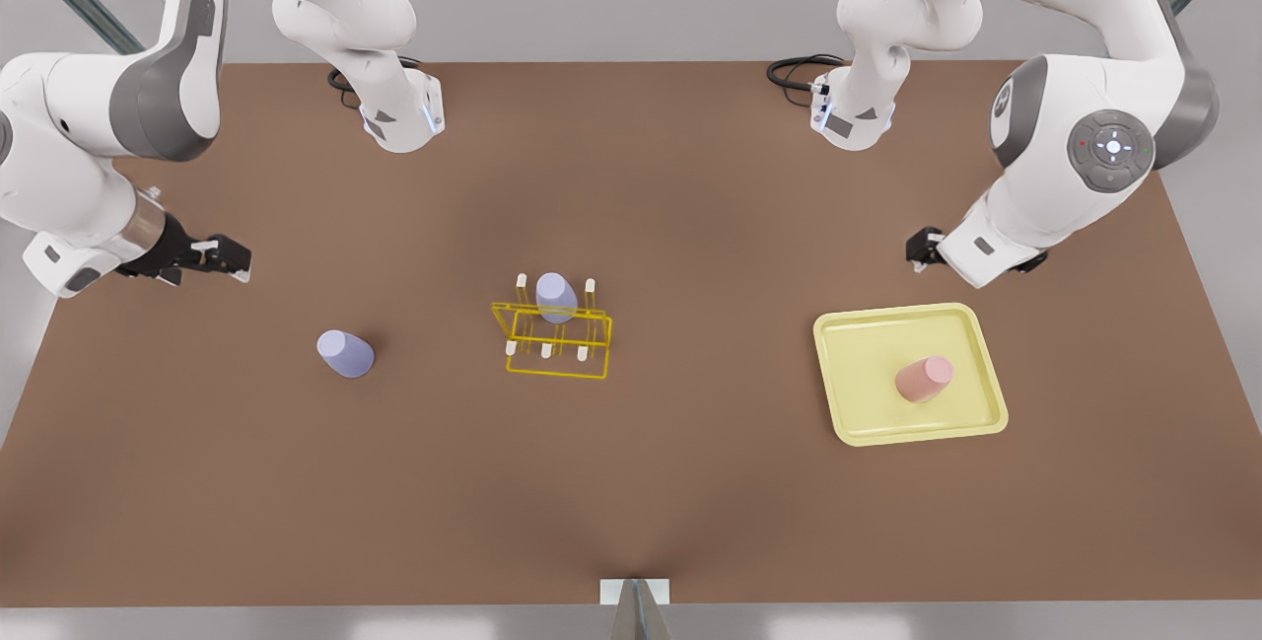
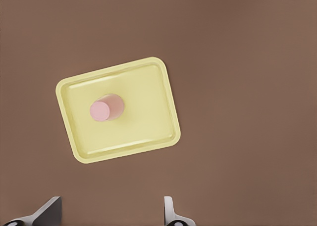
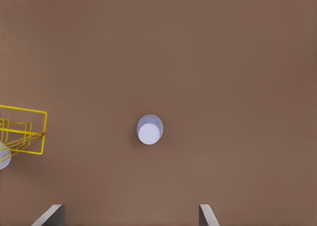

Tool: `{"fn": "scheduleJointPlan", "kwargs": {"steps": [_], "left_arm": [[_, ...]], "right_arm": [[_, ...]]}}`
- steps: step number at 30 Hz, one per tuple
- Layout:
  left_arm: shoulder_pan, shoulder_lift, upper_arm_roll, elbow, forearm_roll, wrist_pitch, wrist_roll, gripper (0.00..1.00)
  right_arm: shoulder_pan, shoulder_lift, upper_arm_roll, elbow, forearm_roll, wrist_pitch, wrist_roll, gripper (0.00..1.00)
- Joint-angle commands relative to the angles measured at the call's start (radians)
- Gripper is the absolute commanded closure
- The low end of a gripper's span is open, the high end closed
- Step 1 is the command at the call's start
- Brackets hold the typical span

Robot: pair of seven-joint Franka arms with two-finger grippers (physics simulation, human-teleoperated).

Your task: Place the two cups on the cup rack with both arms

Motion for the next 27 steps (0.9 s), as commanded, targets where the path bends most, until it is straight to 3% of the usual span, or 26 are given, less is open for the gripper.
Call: {"fn": "scheduleJointPlan", "kwargs": {"steps": [1,3,4,6,10,12,14,21,27], "left_arm": [[0.002,-0.001,0.005,0.000,-0.001,0.014,-0.083,0.00],[0.002,0.017,0.035,-0.009,-0.003,0.049,-0.083,0.00],[0.013,0.066,0.086,-0.056,-0.006,0.173,-0.081,0.00],[0.097,0.198,0.097,-0.085,-0.084,0.375,-0.029,0.00],[0.212,0.392,0.106,-0.101,-0.167,0.624,0.207,0.00],[0.203,0.360,0.104,-0.251,-0.167,0.796,0.203,0.00],[0.168,0.219,0.104,-0.438,-0.168,0.866,0.199,0.00],[0.157,0.217,0.104,-0.550,-0.167,1.020,0.189,0.00],[0.140,0.258,0.103,-0.567,-0.167,1.054,0.190,0.00]], "right_arm": [[0.000,0.000,0.001,0.002,0.004,0.016,-0.028,0.00],[0.005,0.035,0.000,-0.007,-0.010,0.009,-0.055,0.00],[0.009,0.122,0.003,-0.006,-0.030,0.028,-0.094,0.00],[0.022,0.239,0.004,-0.016,-0.040,0.180,-0.083,0.00],[0.022,0.268,0.004,-0.187,-0.044,0.456,-0.080,0.00],[0.022,0.241,0.004,-0.300,-0.042,0.604,-0.073,0.00],[0.022,0.201,0.006,-0.420,-0.040,0.727,-0.053,0.00],[-0.009,0.161,0.001,-0.681,-0.031,0.996,-0.051,0.00],[-0.015,0.195,0.000,-0.699,-0.031,1.010,-0.036,0.00]]}}
